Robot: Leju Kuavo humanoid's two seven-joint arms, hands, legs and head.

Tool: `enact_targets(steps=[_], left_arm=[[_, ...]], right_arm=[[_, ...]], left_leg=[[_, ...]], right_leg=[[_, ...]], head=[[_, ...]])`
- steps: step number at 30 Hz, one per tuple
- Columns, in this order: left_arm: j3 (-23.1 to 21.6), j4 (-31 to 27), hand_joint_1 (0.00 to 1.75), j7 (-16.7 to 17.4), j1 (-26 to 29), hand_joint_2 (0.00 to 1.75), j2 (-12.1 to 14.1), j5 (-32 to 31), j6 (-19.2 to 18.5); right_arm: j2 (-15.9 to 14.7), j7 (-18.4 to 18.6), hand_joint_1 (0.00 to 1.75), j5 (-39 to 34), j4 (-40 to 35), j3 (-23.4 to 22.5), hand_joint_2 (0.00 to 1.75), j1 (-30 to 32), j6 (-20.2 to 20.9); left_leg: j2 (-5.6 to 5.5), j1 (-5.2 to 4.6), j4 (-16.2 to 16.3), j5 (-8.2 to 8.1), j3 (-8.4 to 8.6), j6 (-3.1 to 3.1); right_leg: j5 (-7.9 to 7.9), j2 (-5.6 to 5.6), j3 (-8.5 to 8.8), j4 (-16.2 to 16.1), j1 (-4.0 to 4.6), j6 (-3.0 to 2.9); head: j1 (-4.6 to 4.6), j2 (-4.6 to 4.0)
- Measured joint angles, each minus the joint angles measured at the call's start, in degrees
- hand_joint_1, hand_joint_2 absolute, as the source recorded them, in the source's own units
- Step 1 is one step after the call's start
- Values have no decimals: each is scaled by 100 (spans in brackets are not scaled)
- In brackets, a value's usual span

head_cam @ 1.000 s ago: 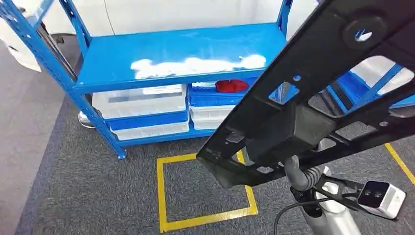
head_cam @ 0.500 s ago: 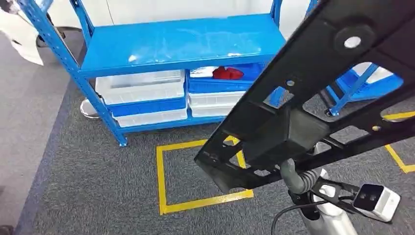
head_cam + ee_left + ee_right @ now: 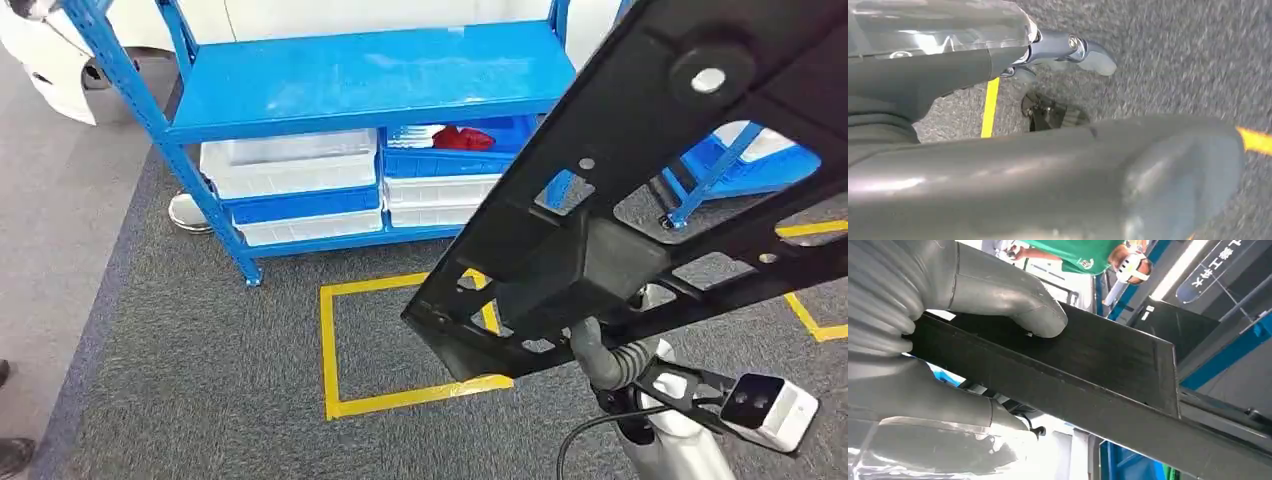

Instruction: Take the parts from the cabinet and place them on the table.

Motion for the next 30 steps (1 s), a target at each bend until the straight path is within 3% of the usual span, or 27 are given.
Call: enact_targets(steps=[1, 2, 3, 4, 6, 7, 8, 10, 11, 12, 13, 14, 17, 18, 19, 22, 23, 24, 25, 26, 27, 28, 29, 30], left_arm=[[0, 0, 0, 0, 5, 0, 0, 0, 0], [0, 0, 0, 0, 5, 0, -4, -4, 0], [0, 0, 0, 0, 0, 0, -15, -4, 0], [0, 2, 0, 0, -3, 0, -15, -7, 0], [0, 0, 0, 0, 3, 0, -13, -7, 0], [0, 0, 0, -2, 4, 0, -13, -7, 0], [2, 0, 0, -2, 9, 0, -13, -7, 0], [2, 0, 0, -2, 13, 0, -13, -7, 0], [2, 0, 0, -2, 8, 0, -15, -7, -2], [2, 0, 0, -2, 8, 0, -24, -7, -4], [2, 0, 0, -2, 14, 0, -26, -7, -4], [2, 0, 0, -2, 28, 0, -35, 0, -4], [9, 0, 0, -2, 43, 0, -35, 33, 20], [11, 0, 0, -2, 36, 0, -35, 39, 31], [17, 0, 0, -4, 33, 0, -26, 44, 46], [33, 0, 0, -17, 31, 0, -2, 50, 96], [33, 0, 0, -20, 33, 0, 2, 50, 129], [33, 0, 0, -24, 32, 0, 35, 50, 157], [33, 0, 0, -35, 29, 0, 67, 48, 168], [33, 0, 0, -37, 22, 0, 88, 48, 175], [33, 0, 0, -42, 14, 0, 116, 48, 179], [35, -2, 0, -46, 13, 0, 149, 48, 186], [41, -2, 0, -48, 15, 0, 166, 48, 190], [42, -2, 0, -48, 12, 0, 175, 39, 188]], right_arm=[[2, -2, 175, 0, 0, 0, 175, 15, -11], [9, -4, 175, -2, -4, 2, 175, 26, -28], [11, -7, 175, 0, -7, 2, 175, 39, -35], [11, -7, 175, -2, -15, 2, 175, 38, -37], [11, -7, 175, -2, -15, 2, 175, 73, -37], [11, -7, 175, -2, -15, 2, 175, 94, -37], [11, -7, 175, 0, -15, 2, 175, 111, -37], [11, -7, 175, -9, -15, 2, 175, 116, -37], [11, -9, 175, -48, -15, 2, 175, 120, -35], [11, -9, 175, -136, -15, -11, 175, 133, -2], [17, -11, 175, -257, -11, -52, 175, 147, 86], [22, -11, 175, -333, -15, -103, 175, 174, 215], [22, -13, 175, -241, -17, -384, 175, 322, 527], [22, -13, 175, -161, -33, -466, 175, 348, 538], [22, -13, 175, -84, -54, -533, 175, 357, 512], [22, -13, 175, 21, -112, -671, 175, 360, 379], [22, -13, 175, 75, -133, -702, 175, 362, 325], [22, -13, 175, 140, -166, -721, 175, 362, 280], [22, -13, 175, 188, -207, -721, 175, 362, 240], [22, -13, 175, 203, -247, -721, 175, 361, 229], [22, -13, 175, 210, -291, -721, 175, 360, 232], [22, -13, 175, 219, -317, -721, 175, 360, 234], [22, -13, 175, 219, -339, -721, 175, 342, 232], [22, -13, 175, 232, -348, -723, 175, 349, 232]], left_leg=[[0, -11, 5, 20, -21, 38], [5, 38, -78, 73, -9, 108], [22, 41, -101, 115, -14, 139], [28, 42, -105, 135, -49, 172], [31, 21, -99, 178, -118, 204], [31, 16, -88, 191, -150, 201], [30, 12, -66, 208, -190, 198], [30, 14, -18, 211, -233, 191], [45, 16, 11, 208, -244, 185], [92, 16, 34, 200, -246, 175], [91, -24, 57, 193, -248, 150], [101, -32, 76, 197, -275, 116], [227, -13, 61, 211, -271, 34], [244, -20, 95, 174, -300, -3], [167, -2, 222, 49, -344, -40], [82, 28, 1522, -673, -886, -83], [82, 33, 1854, -763, -1021, -91], [81, 33, 1904, -713, -1029, -84], [72, 33, 1655, -533, -891, -71], [46, 33, 1213, -292, -653, -51], [-64, 33, 605, -15, -347, -18], [-327, 33, 196, 48, -168, 19], [-517, 59, 87, 11, -125, 21], [-436, 36, 104, 31, -140, 7]], right_leg=[[29, 1, -10, -13, -9, 44], [26, 4, -22, -2, 17, 72], [-79, 25, -62, 93, -13, 89], [-292, 31, -182, 358, -13, 103], [-785, 43, -618, 1337, -41, 140], [-892, 45, -766, 1669, -47, 152], [-898, 46, -841, 1860, -55, 156], [-586, 45, -583, 1412, -63, 155], [-321, 39, -285, 866, -65, 144], [-100, -60, 17, 316, -58, 123], [-207, -270, 113, 68, -3, 91], [-155, -181, 80, 52, 8, 28], [-112, -38, 38, 58, 24, -43], [-61, -9, 38, 12, -18, -105], [-46, 18, 27, 12, -19, -120], [-2, 143, -43, 18, -9, -168], [9, 190, -61, 24, -5, -164], [19, 248, -76, 34, -5, -155], [24, 310, -85, 51, -6, -147], [26, 369, -87, 66, -6, -141], [28, 425, -89, 81, -8, -134], [31, 466, -103, 90, -25, -117], [45, 518, -157, 121, 3, -77], [78, 583, -199, 115, -42, -28]], head=[[0, 0], [0, 0], [0, 0], [0, 0], [0, 0], [0, 0], [0, 0], [0, 0], [0, 0], [0, 0], [0, 0], [0, 0], [0, 0], [0, 0], [0, 0], [0, 0], [0, 0], [0, 0], [0, 0], [0, 0], [0, 0], [0, 0], [0, 0], [-2, 0]])
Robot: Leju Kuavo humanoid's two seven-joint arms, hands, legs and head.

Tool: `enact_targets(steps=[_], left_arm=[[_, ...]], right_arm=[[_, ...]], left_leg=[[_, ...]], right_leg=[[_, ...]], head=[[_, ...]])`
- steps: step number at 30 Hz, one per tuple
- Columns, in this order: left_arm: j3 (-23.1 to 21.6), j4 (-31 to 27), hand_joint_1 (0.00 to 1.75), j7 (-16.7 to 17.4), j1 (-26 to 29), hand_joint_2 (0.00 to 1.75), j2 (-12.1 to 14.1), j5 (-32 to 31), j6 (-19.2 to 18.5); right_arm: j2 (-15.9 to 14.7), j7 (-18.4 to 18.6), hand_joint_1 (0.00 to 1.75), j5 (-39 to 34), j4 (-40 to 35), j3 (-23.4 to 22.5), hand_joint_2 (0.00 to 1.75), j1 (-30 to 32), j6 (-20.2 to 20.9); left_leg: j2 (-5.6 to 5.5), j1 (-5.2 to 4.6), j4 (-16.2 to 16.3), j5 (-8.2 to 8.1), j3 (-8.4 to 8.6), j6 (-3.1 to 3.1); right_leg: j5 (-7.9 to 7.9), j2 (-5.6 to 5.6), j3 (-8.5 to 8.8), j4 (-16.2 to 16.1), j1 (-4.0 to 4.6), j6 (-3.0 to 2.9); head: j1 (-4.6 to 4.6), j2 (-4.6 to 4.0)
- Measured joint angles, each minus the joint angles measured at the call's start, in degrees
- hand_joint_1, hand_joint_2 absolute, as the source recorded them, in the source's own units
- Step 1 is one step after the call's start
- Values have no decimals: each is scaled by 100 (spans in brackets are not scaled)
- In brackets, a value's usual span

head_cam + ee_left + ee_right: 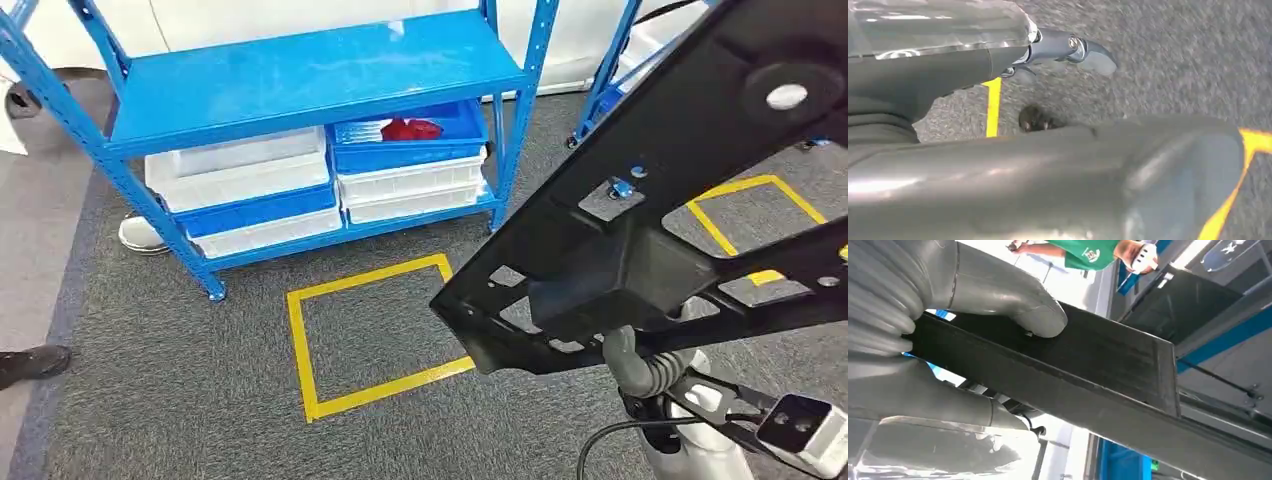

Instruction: Take the parts from the cabinet and place them on the table.

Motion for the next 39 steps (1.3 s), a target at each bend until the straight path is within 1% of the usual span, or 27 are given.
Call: enact_targets(steps=[2, 3, 5, 6, 7, 9, 10, 11, 13, 14, 15, 19, 20, 21, 22, 24, 25, 26, 28, 29, 30, 31, 34, 35, 36, 37, 39], left_arm=[[4, 0, 0, -4, -3, 0, 17, 0, 4], [4, 0, 0, -4, -16, 0, 15, 0, 15], [15, 0, 0, -4, -40, 0, 13, 9, 61], [28, 0, 0, 0, -32, 0, 13, 15, 74], [31, 0, 0, 0, -30, 0, 13, 15, 77], [55, 0, 0, 7, -18, 0, 13, 17, 111], [59, 0, 0, 11, -17, 0, 13, 18, 118], [68, 0, 0, 11, -19, 0, 13, 18, 118], [81, 0, 0, 13, -29, 0, 13, 17, 118], [83, 0, 0, 13, -37, 0, 9, 18, 118], [85, 0, 0, 11, -39, 0, 9, 31, 120], [114, 0, 0, -33, -51, 0, 4, 83, 225], [114, 0, 0, -46, -61, 0, 4, 66, 243], [114, 0, 0, -61, -52, 0, -4, 48, 254], [114, 0, 0, -74, -36, 0, -13, 19, 247], [109, 0, 0, -92, -6, 0, -28, -68, 238], [98, 0, 0, -94, 0, 0, -42, -124, 240], [79, 0, 0, -94, 0, 0, -53, -182, 240], [33, 0, 0, -59, -10, 0, -72, -300, 234], [-15, 0, 0, 68, -17, 0, -79, -383, 258], [-59, 0, 0, 171, -14, 0, -85, -440, 286], [-88, 0, 0, 244, -9, 0, -103, -490, 317], [-147, 0, 0, 288, -15, 0, -149, -485, 394], [-166, 2, 0, 239, -26, 0, -222, -459, 415], [-168, 0, 0, 188, -42, 0, -221, -451, 433], [-170, 0, 0, 144, -39, 0, -230, -439, 442], [-170, 0, 0, 92, -5, 0, -232, -413, 470]], right_arm=[[13, 0, 175, 9, -22, 0, 175, 17, 0], [13, 0, 175, 22, -37, -4, 175, 15, -7], [22, 0, 175, 33, -76, -18, 175, -12, -20], [26, 0, 175, 37, -79, -17, 175, -32, -20], [28, 0, 175, 37, -76, -17, 175, -32, -20], [48, 0, 175, 37, -74, -17, 175, -24, -20], [50, 0, 175, 39, -74, -17, 175, -23, -20], [48, 0, 175, 39, -74, -17, 175, -24, -20], [50, 0, 175, 39, -76, -17, 175, -27, -20], [48, 0, 175, 39, -81, -17, 175, -33, -20], [50, 0, 175, 39, -81, -17, 175, -52, -20], [50, 0, 175, 48, -195, -13, 175, -73, -22], [50, 0, 175, 87, -270, 2, 175, -70, -52], [50, 0, 175, 118, -343, 37, 175, -99, -89], [48, 0, 175, 160, -394, 79, 175, -117, -105], [48, 0, 175, 327, -504, 225, 175, -114, -120], [48, 0, 175, 411, -548, 314, 175, -114, -125], [48, 0, 175, 472, -599, 427, 175, -117, -125], [48, 0, 175, 441, -662, 626, 175, -158, -125], [48, 11, 175, 371, -680, 724, 175, -188, -129], [48, 22, 175, 314, -684, 796, 175, -199, -169], [48, 31, 175, 293, -684, 876, 175, -209, -229], [48, 31, 175, 242, -684, 1021, 175, -135, -317], [48, 28, 175, 216, -684, 1043, 175, -115, -321], [48, 26, 175, 177, -684, 1051, 175, -103, -310], [48, 24, 175, 148, -675, 1062, 175, -116, -275], [50, 22, 175, 63, -642, 1095, 175, -121, -194]], left_leg=[[96, -19, -6, 23, -16, 40], [178, 16, -96, 78, -5, 91], [333, 30, -171, 137, 1, 163], [396, 18, -171, 142, -12, 169], [408, 15, -171, 141, -15, 169], [563, -6, -164, 143, -48, 170], [637, -10, -157, 143, -60, 170], [707, -9, -144, 143, -69, 169], [836, -8, -116, 130, -71, 150], [880, -20, -93, 119, -58, 131], [932, -58, -85, 108, -70, 101], [1122, -61, -83, 105, -40, -4], [1004, -34, -19, 37, -67, -60], [775, -28, 188, -135, -142, -87], [631, -9, 576, -380, -299, -103], [520, 2, 1543, -813, -723, -130], [516, 2, 1810, -858, -847, -137], [515, 3, 1767, -750, -833, -133], [476, 16, 971, -256, -456, -107], [312, 31, 406, 12, -192, -89], [-38, 56, 78, 27, -55, -64], [-103, 73, -39, -5, -31, -69], [82, 25, -20, 24, -26, -2], [183, 105, -101, 77, -15, 56], [244, 90, -127, 90, -7, 77], [327, 86, -131, 94, -12, 128], [499, 54, -127, 86, -24, 136]], right_leg=[[53, 122, -35, -33, -37, 81], [81, 199, -45, -52, 4, 134], [-221, -245, -214, 303, 14, 134], [-421, -345, -375, 652, 11, 150], [-464, -360, -414, 736, 9, 153], [-819, -446, -807, 1617, -26, 184], [-811, -461, -850, 1739, -34, 193], [-687, -482, -746, 1586, -36, 201], [-233, -601, -148, 576, -34, 187], [-103, -842, 180, 26, -17, 161], [-188, -945, 201, -60, 54, 109], [-116, -692, 136, -88, 38, -15], [-79, -644, 159, -117, -7, -54], [-70, -598, 149, -118, -11, -84], [-61, -557, 140, -116, -8, -105], [-52, -430, 115, -112, 4, -125], [-46, -360, 107, -107, 5, -123], [-43, -283, 107, -99, 5, -118], [-43, -130, 110, -74, 4, -110], [-48, -61, 107, -53, 2, -94], [-51, -2, 82, -36, -7, -74], [-50, 71, 43, 8, 15, -26], [24, 274, -16, -58, -36, 105], [14, 279, -32, -30, -13, 122], [-88, -39, -93, 81, 12, 136], [-314, -278, -250, 408, 9, 156], [-747, -428, -694, 1348, -22, 201]], head=[[2, 0], [2, 0], [2, 0], [2, 0], [2, 0], [2, 0], [2, 0], [2, 0], [2, 0], [2, 0], [2, 0], [2, 0], [2, 0], [2, 0], [2, 0], [2, 0], [2, 0], [2, 0], [2, 0], [2, 0], [2, 0], [2, 0], [2, 0], [2, 0], [4, 0], [2, 0], [4, 0]])
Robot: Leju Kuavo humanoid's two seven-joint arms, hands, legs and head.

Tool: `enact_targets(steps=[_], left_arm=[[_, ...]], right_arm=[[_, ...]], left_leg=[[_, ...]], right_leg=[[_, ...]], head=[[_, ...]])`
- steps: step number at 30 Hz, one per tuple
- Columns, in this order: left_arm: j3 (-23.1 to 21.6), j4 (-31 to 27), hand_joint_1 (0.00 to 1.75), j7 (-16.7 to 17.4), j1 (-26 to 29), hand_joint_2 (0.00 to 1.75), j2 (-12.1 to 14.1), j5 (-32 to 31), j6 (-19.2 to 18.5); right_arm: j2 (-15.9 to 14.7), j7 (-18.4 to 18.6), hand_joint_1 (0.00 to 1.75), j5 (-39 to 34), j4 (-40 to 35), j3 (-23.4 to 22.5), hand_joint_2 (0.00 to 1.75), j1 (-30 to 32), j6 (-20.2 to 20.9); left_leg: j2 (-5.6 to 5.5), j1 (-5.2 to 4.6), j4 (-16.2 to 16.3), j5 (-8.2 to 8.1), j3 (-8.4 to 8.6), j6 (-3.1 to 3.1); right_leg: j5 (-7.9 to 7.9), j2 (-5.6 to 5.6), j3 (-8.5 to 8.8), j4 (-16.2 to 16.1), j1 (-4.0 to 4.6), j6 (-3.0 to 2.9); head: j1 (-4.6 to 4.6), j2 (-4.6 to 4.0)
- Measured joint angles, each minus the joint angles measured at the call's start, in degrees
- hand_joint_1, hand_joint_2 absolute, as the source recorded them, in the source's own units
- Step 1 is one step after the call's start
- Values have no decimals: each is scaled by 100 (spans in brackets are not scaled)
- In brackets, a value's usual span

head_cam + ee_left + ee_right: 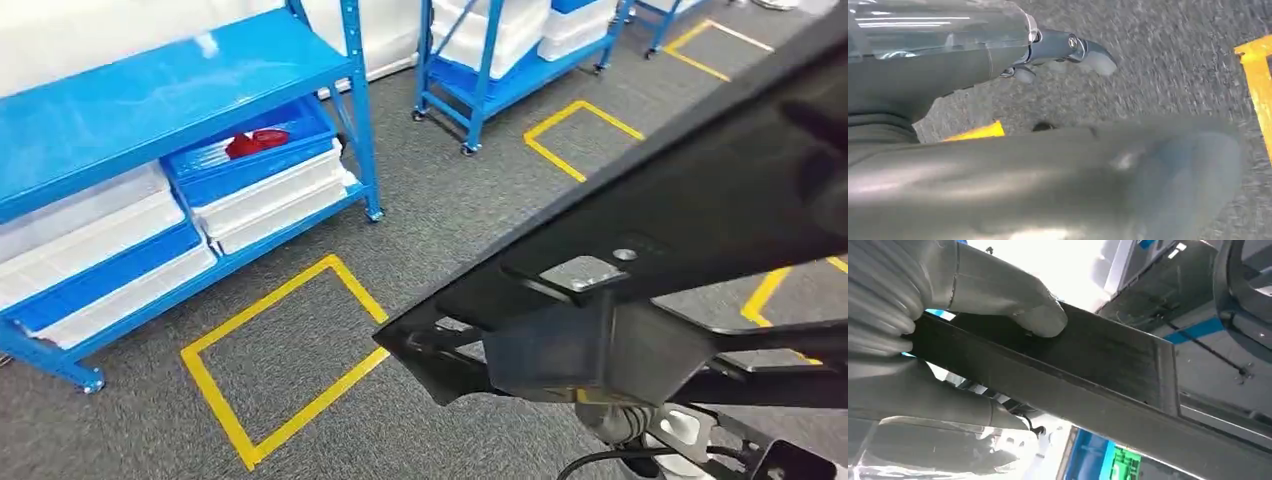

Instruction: Take the parts from the cabinet and place them on the table.

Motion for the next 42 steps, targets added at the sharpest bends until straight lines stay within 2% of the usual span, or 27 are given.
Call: enact_targets(steps=[2, 3, 5, 6, 7, 11, 12, 13, 14, 16, 17, 18, 20, 21, 22, 23, 26, 27, 28, 29, 31, 33, 34, 36, 37, 38, 42], left_arm=[[0, 0, 0, -43, -2, 0, 0, 9, 35], [0, 0, 0, -59, -9, 0, 2, 28, 46], [2, 0, 0, -87, -31, 0, 2, 70, 48], [2, 0, 0, -116, -49, 0, 2, 120, 59], [9, 0, 0, -146, -49, 0, 11, 171, 68], [96, -2, 0, -188, -62, 0, 31, 350, 103], [120, -2, 0, -203, -77, 0, 52, 386, 111], [140, -2, 0, -234, -78, 0, 61, 415, 124], [155, -2, 0, -245, -68, 0, 63, 426, 131], [190, -2, 0, -262, -32, 0, 92, 433, 135], [208, -2, 0, -267, -14, 0, 107, 446, 135], [227, -2, 0, -273, -1, 0, 125, 463, 138], [258, -2, 0, -299, -1, 0, 160, 463, 146], [262, -4, 0, -319, -1, 0, 182, 463, 144], [267, -6, 0, -319, 9, 0, 217, 461, 142], [267, -7, 0, -321, 17, 0, 223, 433, 127], [269, -9, 0, -308, 6, 0, 262, 422, 120], [269, -9, 0, -293, -10, 0, 260, 415, 109], [269, -11, 0, -275, -22, 0, 284, 411, 109], [269, -11, 0, -266, -17, 0, 300, 409, 107], [269, -11, 0, -214, 1, 0, 336, 398, 85], [269, -11, 0, -151, -5, 0, 374, 369, 76], [269, -11, 0, -127, -10, 0, 383, 365, 74], [269, -11, 0, -122, -30, 0, 385, 365, 61], [269, -11, 0, -124, -40, 0, 398, 367, 59], [269, -11, 0, -131, -41, 0, 426, 367, 57], [269, -9, 0, -218, -56, 0, 442, 387, -24]], right_arm=[[0, 0, 175, -151, 72, 17, 175, -65, 83], [0, 4, 175, -273, 144, 26, 175, -137, 125], [0, 13, 175, -439, 227, 35, 175, -296, 164], [0, 20, 175, -540, 278, 39, 175, -400, 199], [0, 20, 175, -608, 348, 46, 175, -467, 229], [0, 7, 175, -817, 660, 55, 175, -637, 315], [0, -2, 175, -872, 747, 55, 175, -663, 347], [-19, -7, 175, -935, 825, 50, 175, -724, 380], [-28, -7, 175, -961, 893, 50, 175, -772, 393], [-33, -7, 175, -1001, 1055, 50, 175, -796, 398], [-33, -7, 175, -1007, 1113, 52, 175, -787, 389], [-33, -7, 175, -1007, 1180, 52, 175, -785, 367], [-33, -13, 175, -926, 1270, 55, 175, -780, 295], [-33, -15, 175, -883, 1300, 55, 175, -779, 280], [-33, -17, 175, -848, 1322, 55, 175, -769, 267], [-33, -17, 175, -806, 1342, 55, 175, -765, 253], [-33, -20, 175, -706, 1381, 55, 175, -674, 236], [-33, -20, 175, -682, 1405, 48, 175, -667, 245], [-33, -20, 175, -664, 1423, 33, 175, -671, 243], [-31, -20, 175, -644, 1443, 31, 175, -698, 242], [4, -20, 175, -625, 1486, 33, 175, -699, 229], [4, -20, 175, -603, 1532, 30, 175, -694, 190], [4, -20, 175, -581, 1552, 26, 175, -692, 166], [4, -20, 175, -520, 1576, 22, 175, -691, 124], [4, -20, 175, -498, 1584, 22, 175, -691, 113], [4, -20, 175, -487, 1593, 22, 175, -691, 107], [4, -20, 175, -363, 1609, 11, 175, -649, 118]], left_leg=[[170, -9, 6, -6, -9, -6], [244, -9, 9, -12, -7, -16], [362, -9, 22, -30, 8, -44], [422, -20, 45, -50, 25, -75], [462, -55, 39, -55, 19, -108], [671, -58, 34, -73, 69, -235], [589, -27, 63, -125, 65, -282], [301, -14, 280, -292, -8, -305], [154, -10, 638, -504, -166, -316], [21, -11, 1649, -933, -653, -337], [15, -11, 1923, -966, -800, -334], [14, -11, 1892, -859, -808, -323], [-38, -12, 1091, -328, -474, -269], [-175, -14, 527, -48, -224, -226], [-482, -9, 157, 21, -87, -179], [-499, 5, 31, -17, -36, -187], [-343, -44, 35, 8, -36, -150], [-258, 26, -46, 60, -14, -103], [-195, 22, -75, 75, 4, -80], [-127, 20, -82, 70, 3, -40], [32, 6, -81, 65, -4, -34], [174, 6, -74, 56, -9, -47], [242, 8, -68, 44, -4, -63], [366, 11, -32, 1, 13, -99], [412, -11, 3, -30, 24, -139], [436, -53, 22, -60, 16, -173], [706, -35, 0, -105, 98, -318]], right_leg=[[-19, -40, -167, 359, -23, 33], [149, -62, -46, 137, -27, 40], [580, -172, 442, -753, -36, 29], [670, -479, 771, -1386, -13, -5], [627, -535, 781, -1371, 50, -68], [674, -285, 727, -1406, 59, -194], [710, -229, 770, -1455, 2, -243], [716, -180, 765, -1462, -2, -273], [731, -136, 756, -1462, 1, -296], [737, 8, 737, -1458, 16, -315], [739, 82, 737, -1456, 23, -316], [739, 154, 741, -1451, 25, -315], [738, 305, 758, -1440, 30, -313], [739, 374, 768, -1437, 33, -305], [742, 416, 754, -1435, 11, -292], [743, 503, 721, -1409, 34, -251], [803, 668, 660, -1454, -30, -126], [786, 635, 651, -1428, 9, -104], [695, 306, 603, -1318, 24, -85], [474, 83, 447, -997, 18, -55], [46, -25, -15, -36, -27, 1], [7, -42, -217, 356, -66, 49], [171, -65, -116, 150, -81, 62], [660, -233, 424, -864, -95, 62], [727, -544, 662, -1328, -76, 38], [648, -679, 677, -1360, 8, -24], [689, -335, 631, -1382, 20, -197]], head=[[0, 0], [0, 0], [-2, 0], [-2, 0], [0, 0], [-2, 0], [-2, 0], [-2, 0], [-2, 0], [-2, 0], [-2, 0], [-2, 0], [-2, 0], [-2, 0], [0, 0], [0, 0], [-2, 0], [-2, 0], [0, 0], [-2, 0], [0, 0], [0, 0], [0, 0], [-2, 0], [0, 0], [0, 0], [-2, 0]])
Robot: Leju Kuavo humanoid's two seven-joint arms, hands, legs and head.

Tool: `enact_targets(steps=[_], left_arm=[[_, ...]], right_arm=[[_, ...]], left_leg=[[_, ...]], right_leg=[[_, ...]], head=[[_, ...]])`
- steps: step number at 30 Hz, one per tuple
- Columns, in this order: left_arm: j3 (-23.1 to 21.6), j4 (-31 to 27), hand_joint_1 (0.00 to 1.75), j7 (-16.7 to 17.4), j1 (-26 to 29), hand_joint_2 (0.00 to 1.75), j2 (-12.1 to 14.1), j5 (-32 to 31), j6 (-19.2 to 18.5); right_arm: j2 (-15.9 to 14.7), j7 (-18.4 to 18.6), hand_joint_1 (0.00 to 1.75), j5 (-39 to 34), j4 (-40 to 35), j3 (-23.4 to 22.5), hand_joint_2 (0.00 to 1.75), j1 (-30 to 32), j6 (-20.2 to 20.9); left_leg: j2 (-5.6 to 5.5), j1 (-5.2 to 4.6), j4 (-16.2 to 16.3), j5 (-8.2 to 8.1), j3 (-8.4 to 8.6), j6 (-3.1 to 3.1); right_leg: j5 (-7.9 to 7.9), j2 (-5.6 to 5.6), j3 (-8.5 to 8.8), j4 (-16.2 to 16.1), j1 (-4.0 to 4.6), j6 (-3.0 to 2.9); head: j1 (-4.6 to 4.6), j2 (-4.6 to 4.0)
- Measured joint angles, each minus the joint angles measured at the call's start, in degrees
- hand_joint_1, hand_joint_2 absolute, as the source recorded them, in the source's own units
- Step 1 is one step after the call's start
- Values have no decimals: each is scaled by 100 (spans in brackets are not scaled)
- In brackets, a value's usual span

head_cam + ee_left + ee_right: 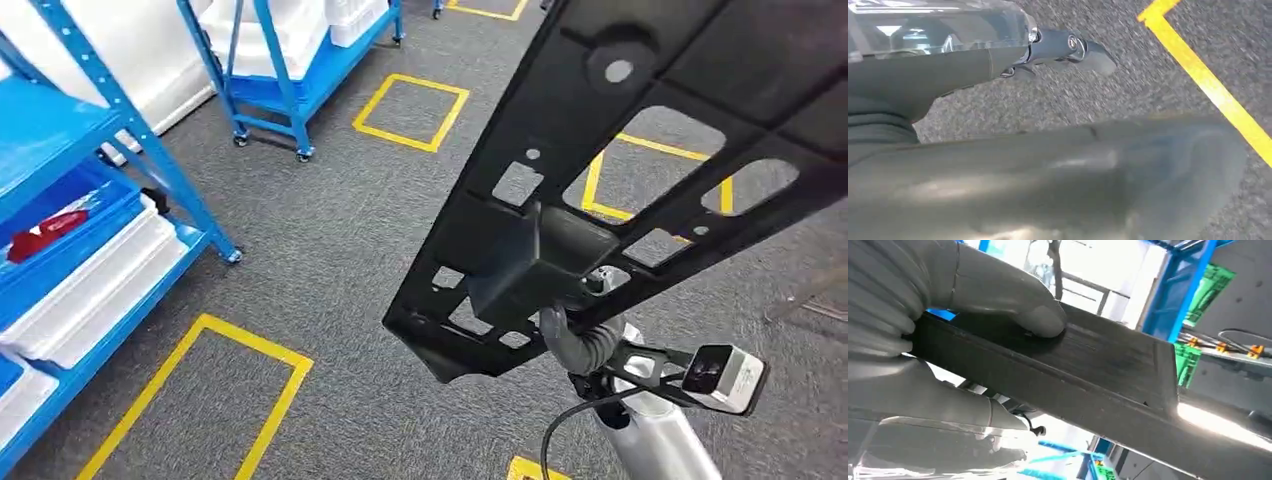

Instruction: Take the parts from the cabinet and place them on the table.

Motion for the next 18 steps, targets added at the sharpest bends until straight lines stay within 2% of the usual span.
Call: enact_targets(steps=[1, 2, 3, 4, 5, 6, 7, 8, 9, 10, 11, 12, 14, 15, 16, 17, 18], left_arm=[[0, 0, 0, -22, -20, 0, 6, 13, -33], [0, 0, 0, -51, -25, 0, 7, 28, -72], [0, 0, 0, -64, -26, 0, 9, 33, -116], [0, 0, 0, -77, -16, 0, 9, 37, -134], [0, 0, 0, -90, -4, 0, 11, 37, -158], [0, 0, 0, -99, 5, 0, 9, 39, -175], [0, 0, 0, -101, 4, 0, 7, 39, -186], [0, 0, 0, -101, -1, 0, 4, 39, -197], [0, 0, 0, -98, -9, 0, 2, 44, -197], [0, 0, 0, -92, -11, 0, 2, 52, -188], [2, -2, 0, -68, -10, 0, 11, 61, -171], [2, 0, 0, -55, -3, 0, -9, 61, -155], [4, 0, 0, -13, -9, 0, -18, 79, -105], [4, 0, 0, 2, -23, 0, -22, 79, -86], [4, 2, 0, 13, -38, 0, -68, 79, -83], [4, 2, 0, 22, -45, 0, -72, 79, -64], [7, 2, 0, 33, -30, 0, -81, 76, -48]], right_arm=[[-2, 0, 175, 20, 0, 0, 175, 4, 2], [-20, 0, 175, 26, 2, 0, 175, -27, 11], [-22, 2, 175, 40, 2, 2, 175, -49, 22], [-22, 7, 175, 46, 9, 2, 175, -51, 22], [-22, 7, 175, 50, 20, 2, 175, -50, 24], [-22, 9, 175, 50, 33, 4, 175, -47, 24], [-22, 9, 175, 53, 39, 4, 175, -47, 33], [-22, 11, 175, 55, 39, 4, 175, -48, 46], [-22, 15, 175, 53, 39, 4, 175, -51, 68], [-22, 26, 175, 53, 39, 4, 175, -53, 98], [-22, 37, 175, 50, 42, 6, 175, -57, 114], [-22, 48, 175, 50, 48, 11, 175, -84, 122], [-22, 70, 175, 39, 52, 20, 175, -82, 122], [-22, 109, 175, 40, 52, 20, 175, -87, 118], [-22, 147, 175, 40, 52, 17, 175, -94, 116], [-22, 175, 175, 37, 52, 20, 175, -120, 109], [-15, 206, 175, 37, 55, 22, 175, -156, 103]], left_leg=[[-123, 40, 55, -69, -4, -42], [-413, 44, 301, -258, -100, -56], [-565, 53, 725, -502, -292, -64], [-650, 49, 1219, -732, -524, -73], [-687, 46, 1682, -894, -750, -81], [-692, 45, 1930, -909, -893, -75], [-694, 42, 1857, -770, -894, -57], [-708, 41, 1522, -516, -769, -26], [-760, 40, 1036, -228, -570, 11], [-914, 31, 520, 36, -354, 61], [-1257, 35, 170, 128, -237, 137], [-1270, 58, 37, 88, -179, 134], [-1163, 9, 56, 80, -168, 143], [-1106, 8, 29, 101, -159, 169], [-1019, 88, -53, 151, -131, 209], [-957, 76, -85, 160, -106, 242], [-868, 71, -84, 155, -107, 260]], right_leg=[[30, 68, 39, -40, -40, -45], [44, 120, 41, -56, -45, -86], [49, 176, 34, -56, -43, -107], [48, 250, 33, -55, -38, -120], [46, 336, 33, -52, -23, -123], [45, 420, 35, -50, -11, -126], [44, 508, 44, -47, -2, -126], [44, 592, 56, -44, 7, -125], [43, 671, 70, -44, 14, -124], [41, 738, 85, -44, 22, -121], [39, 802, 68, -40, 1, -112], [38, 898, 33, -8, 19, -63], [68, 1017, -7, -31, -45, 25], [88, 1086, -15, -51, -42, 64], [64, 1001, -22, -19, -12, 80], [-54, 577, -92, 131, 23, 101], [-285, 393, -279, 493, 12, 112]], head=[[0, 0], [0, 0], [0, 0], [0, 0], [0, 0], [0, 0], [0, 0], [0, 0], [0, 0], [0, 0], [2, 0], [0, 0], [-2, 0], [0, 0], [0, 0], [2, 0], [0, 0]])
